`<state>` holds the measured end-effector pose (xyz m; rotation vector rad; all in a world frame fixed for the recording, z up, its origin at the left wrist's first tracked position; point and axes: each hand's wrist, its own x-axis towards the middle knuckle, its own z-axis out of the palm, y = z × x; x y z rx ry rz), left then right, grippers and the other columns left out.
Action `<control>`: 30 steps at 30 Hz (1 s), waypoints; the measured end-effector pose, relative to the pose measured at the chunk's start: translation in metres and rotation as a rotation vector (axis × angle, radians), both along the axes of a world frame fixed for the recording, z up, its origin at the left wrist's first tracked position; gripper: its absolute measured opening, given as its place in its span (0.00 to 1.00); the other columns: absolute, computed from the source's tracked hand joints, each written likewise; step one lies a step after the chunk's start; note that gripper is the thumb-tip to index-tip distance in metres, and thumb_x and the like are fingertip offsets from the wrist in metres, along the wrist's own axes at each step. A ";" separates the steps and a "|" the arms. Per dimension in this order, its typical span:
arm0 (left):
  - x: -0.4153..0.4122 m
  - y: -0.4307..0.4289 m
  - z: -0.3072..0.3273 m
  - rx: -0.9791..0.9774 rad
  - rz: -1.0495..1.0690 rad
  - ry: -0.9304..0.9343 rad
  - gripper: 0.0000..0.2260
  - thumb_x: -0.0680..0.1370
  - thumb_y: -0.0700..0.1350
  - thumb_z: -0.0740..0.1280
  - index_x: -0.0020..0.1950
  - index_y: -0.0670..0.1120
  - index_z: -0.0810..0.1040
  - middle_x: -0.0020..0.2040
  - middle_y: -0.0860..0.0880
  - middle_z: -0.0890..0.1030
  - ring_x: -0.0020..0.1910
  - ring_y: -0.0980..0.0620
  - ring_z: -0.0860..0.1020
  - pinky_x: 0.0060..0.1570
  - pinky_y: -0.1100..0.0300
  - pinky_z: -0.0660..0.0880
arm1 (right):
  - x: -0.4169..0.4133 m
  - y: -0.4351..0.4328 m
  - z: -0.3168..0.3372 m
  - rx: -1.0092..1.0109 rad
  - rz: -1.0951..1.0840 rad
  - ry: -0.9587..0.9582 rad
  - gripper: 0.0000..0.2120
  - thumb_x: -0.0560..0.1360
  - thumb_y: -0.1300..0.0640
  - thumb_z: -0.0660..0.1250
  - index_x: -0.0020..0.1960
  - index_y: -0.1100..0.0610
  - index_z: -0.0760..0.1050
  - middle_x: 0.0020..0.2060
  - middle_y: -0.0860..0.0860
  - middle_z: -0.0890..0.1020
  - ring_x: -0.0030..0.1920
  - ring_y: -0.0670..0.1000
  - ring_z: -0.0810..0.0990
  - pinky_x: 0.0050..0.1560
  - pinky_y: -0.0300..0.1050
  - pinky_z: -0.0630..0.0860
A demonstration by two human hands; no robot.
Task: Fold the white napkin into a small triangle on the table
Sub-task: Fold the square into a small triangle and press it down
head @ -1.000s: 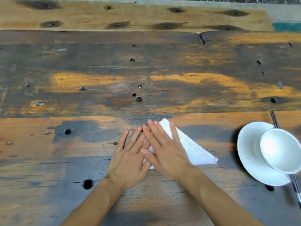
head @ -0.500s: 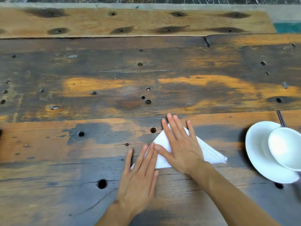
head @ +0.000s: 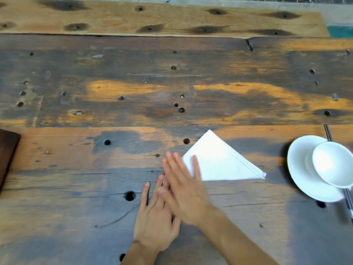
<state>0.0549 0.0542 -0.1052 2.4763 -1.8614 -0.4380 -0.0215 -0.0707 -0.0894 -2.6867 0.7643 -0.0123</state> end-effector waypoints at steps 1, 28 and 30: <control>0.000 0.000 0.000 0.014 -0.008 -0.009 0.36 0.78 0.57 0.62 0.83 0.44 0.58 0.83 0.45 0.61 0.83 0.47 0.54 0.76 0.39 0.54 | -0.001 0.012 -0.001 0.023 -0.005 0.018 0.34 0.84 0.37 0.42 0.82 0.59 0.53 0.82 0.53 0.52 0.82 0.52 0.46 0.76 0.66 0.46; -0.038 -0.097 0.029 -0.269 -0.134 -0.075 0.27 0.86 0.52 0.51 0.82 0.40 0.61 0.83 0.44 0.61 0.83 0.45 0.57 0.79 0.39 0.55 | -0.167 -0.076 -0.011 -0.054 -0.282 0.118 0.36 0.82 0.36 0.44 0.83 0.55 0.41 0.82 0.52 0.42 0.81 0.50 0.38 0.79 0.64 0.43; -0.035 -0.138 0.026 -0.128 -0.294 -0.096 0.30 0.86 0.56 0.47 0.84 0.42 0.51 0.85 0.46 0.51 0.84 0.47 0.48 0.81 0.42 0.47 | -0.168 -0.076 -0.011 -0.050 -0.279 0.103 0.36 0.82 0.36 0.45 0.83 0.55 0.42 0.82 0.52 0.43 0.81 0.51 0.39 0.79 0.64 0.45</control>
